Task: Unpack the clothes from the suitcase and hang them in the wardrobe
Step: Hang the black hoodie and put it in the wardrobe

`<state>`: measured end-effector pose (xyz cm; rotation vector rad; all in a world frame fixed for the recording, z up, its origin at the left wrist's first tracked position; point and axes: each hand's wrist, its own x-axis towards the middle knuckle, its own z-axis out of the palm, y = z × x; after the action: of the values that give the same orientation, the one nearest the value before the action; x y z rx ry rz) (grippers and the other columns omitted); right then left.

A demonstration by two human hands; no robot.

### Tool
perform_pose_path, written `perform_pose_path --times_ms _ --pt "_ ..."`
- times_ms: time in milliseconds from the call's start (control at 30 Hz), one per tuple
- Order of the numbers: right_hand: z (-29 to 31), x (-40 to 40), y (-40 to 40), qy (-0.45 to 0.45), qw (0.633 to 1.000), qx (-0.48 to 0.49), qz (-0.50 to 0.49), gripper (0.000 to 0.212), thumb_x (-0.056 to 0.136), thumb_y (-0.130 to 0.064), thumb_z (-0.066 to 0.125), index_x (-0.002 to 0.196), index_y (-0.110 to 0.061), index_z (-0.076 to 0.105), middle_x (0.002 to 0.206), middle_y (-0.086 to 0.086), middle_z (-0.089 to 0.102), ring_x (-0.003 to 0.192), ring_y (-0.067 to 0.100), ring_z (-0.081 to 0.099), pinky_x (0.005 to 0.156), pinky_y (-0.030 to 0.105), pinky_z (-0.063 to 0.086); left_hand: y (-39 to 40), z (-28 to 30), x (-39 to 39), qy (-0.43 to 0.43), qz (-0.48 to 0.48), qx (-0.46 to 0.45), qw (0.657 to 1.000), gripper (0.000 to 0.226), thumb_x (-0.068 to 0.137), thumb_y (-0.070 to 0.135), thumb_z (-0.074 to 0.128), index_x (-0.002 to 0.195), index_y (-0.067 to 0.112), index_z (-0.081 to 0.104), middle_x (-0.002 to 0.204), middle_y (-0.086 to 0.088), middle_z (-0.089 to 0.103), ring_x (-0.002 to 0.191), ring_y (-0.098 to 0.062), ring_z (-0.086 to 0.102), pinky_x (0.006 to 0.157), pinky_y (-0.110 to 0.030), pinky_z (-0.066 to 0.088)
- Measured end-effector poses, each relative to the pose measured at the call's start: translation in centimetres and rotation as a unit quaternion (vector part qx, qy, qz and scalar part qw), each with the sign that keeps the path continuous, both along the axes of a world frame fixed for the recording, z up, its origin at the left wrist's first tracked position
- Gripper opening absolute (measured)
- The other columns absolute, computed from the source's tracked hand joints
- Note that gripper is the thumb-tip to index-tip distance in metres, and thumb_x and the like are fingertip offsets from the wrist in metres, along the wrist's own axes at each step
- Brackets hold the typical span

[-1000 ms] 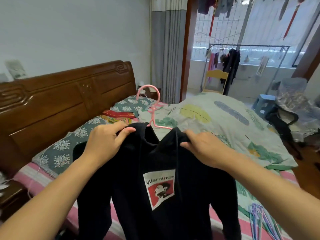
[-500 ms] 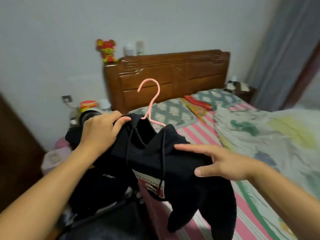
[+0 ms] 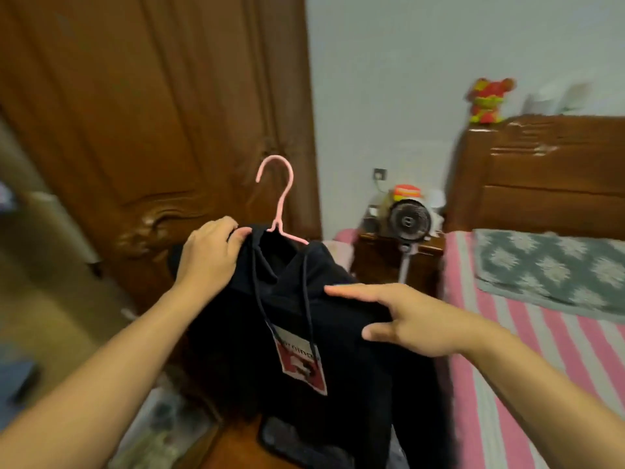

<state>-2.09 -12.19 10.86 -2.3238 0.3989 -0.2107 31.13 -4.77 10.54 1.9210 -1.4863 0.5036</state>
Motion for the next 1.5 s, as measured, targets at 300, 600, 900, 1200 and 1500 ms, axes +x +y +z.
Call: perform_pose_path --times_ms 300,600,900,1200,1500 --pt "-1.3 19.8 -0.6 -0.026 0.989 -0.096 0.112 0.085 0.086 -0.018 0.076 0.146 -0.057 0.03 0.146 -0.024 0.045 0.132 -0.009 0.043 0.114 0.026 0.038 10.9 1.3 13.2 -0.006 0.206 -0.074 0.976 0.033 0.1 0.041 0.055 0.082 0.014 0.06 0.078 -0.005 0.064 0.077 -0.03 0.06 0.077 -0.044 0.044" --pt "3.8 34.7 4.7 -0.109 0.96 -0.032 0.258 0.096 0.087 0.012 0.057 0.153 -0.049 0.023 0.159 -0.023 0.026 0.146 -0.007 0.02 0.12 0.019 0.019 19.0 6.4 24.2 0.009 0.361 -0.085 0.929 0.041 0.097 0.049 0.046 0.12 0.019 0.062 0.119 -0.009 0.057 0.115 -0.033 0.047 0.099 -0.046 0.037" --pt "5.4 45.7 5.6 -0.085 0.8 0.571 0.163 0.085 0.061 0.032 0.03 0.119 -0.014 0.072 0.105 0.021 0.073 0.093 0.035 0.073 0.072 0.036 0.061 27.5 7.4 26.2 0.191 0.46 -0.16 0.852 0.038 0.092 0.021 0.066 0.129 0.012 0.059 0.116 -0.018 0.059 0.109 -0.036 0.057 0.095 -0.038 0.045" --pt "7.5 47.2 5.4 -0.081 0.87 0.305 0.379 0.079 0.072 0.035 0.036 0.117 -0.019 0.073 0.114 -0.001 0.074 0.108 0.012 0.069 0.097 0.029 0.053 23.9 -1.0 23.2 0.239 0.553 -0.088 0.793 0.063 0.103 0.045 0.046 0.159 0.031 0.021 0.164 -0.009 0.02 0.151 -0.029 0.02 0.122 -0.047 0.016" --pt "11.9 48.5 -1.9 -0.024 0.86 -0.041 0.508 0.069 0.095 -0.03 0.068 0.146 -0.059 0.031 0.15 -0.031 0.037 0.135 -0.01 0.039 0.111 0.019 0.037 27.7 5.5 25.6 0.012 0.489 -0.055 0.87 0.025 0.105 0.032 0.045 0.088 0.015 0.052 0.085 -0.004 0.059 0.085 -0.027 0.057 0.071 -0.04 0.041"
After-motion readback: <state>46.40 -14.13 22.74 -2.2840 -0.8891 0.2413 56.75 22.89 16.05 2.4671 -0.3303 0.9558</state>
